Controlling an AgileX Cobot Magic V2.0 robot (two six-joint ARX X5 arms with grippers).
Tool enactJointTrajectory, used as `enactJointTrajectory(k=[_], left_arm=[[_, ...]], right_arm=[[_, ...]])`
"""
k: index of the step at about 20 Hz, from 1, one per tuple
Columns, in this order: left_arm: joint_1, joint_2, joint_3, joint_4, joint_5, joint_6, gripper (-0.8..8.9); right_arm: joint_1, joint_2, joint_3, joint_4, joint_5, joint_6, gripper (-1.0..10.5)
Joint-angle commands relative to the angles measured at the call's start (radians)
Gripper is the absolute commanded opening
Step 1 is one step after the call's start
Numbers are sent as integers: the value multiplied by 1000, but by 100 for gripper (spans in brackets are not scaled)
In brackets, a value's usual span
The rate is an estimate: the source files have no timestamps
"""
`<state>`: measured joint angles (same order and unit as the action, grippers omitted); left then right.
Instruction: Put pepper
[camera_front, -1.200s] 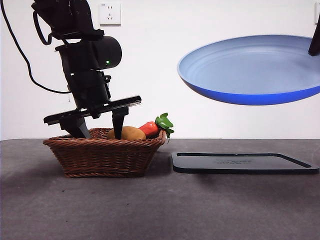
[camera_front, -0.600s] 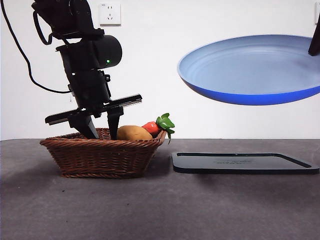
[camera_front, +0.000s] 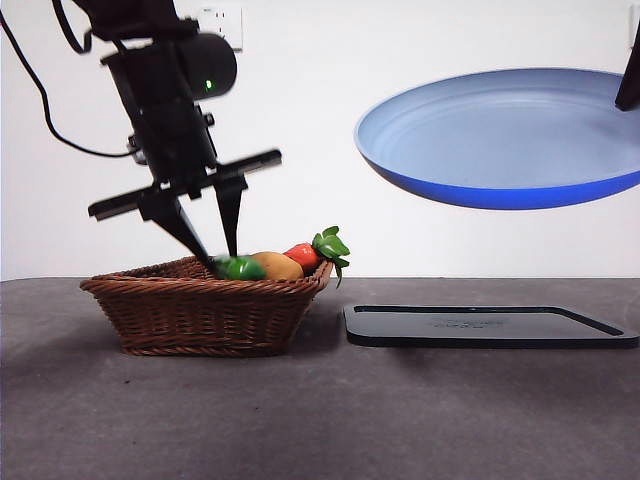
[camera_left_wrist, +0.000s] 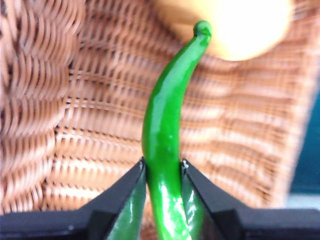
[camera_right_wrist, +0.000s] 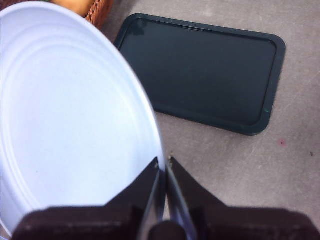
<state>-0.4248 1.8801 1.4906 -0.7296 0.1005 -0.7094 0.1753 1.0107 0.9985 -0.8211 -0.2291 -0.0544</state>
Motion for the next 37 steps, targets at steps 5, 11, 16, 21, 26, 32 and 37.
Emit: enactJointTrajectory(k=[5,11,16,21,26,32,37], left_arm=[[-27,-111,18,0,91,110,73],[-102,-266,18,1,143,245,73],[-253,-232,18,14,73,326,73],[-336,-129,18,75,11,344,73],[-353,-95,18,127,6,344,75],[-357,-95,18,97,13,348,206],[-359,-112,18,105,89,348,210]], right_arm=[[2,54,13,39,-7,31,5],[3,220,13,97,-38,143,5],[7,309,13,172,-166,273,5],[31,315,13,155,-166,292,5],[31,315,13,131,-166,292,5],[31,315,13,130,-166,293,5],[31,316,13,108,-165,293,5]])
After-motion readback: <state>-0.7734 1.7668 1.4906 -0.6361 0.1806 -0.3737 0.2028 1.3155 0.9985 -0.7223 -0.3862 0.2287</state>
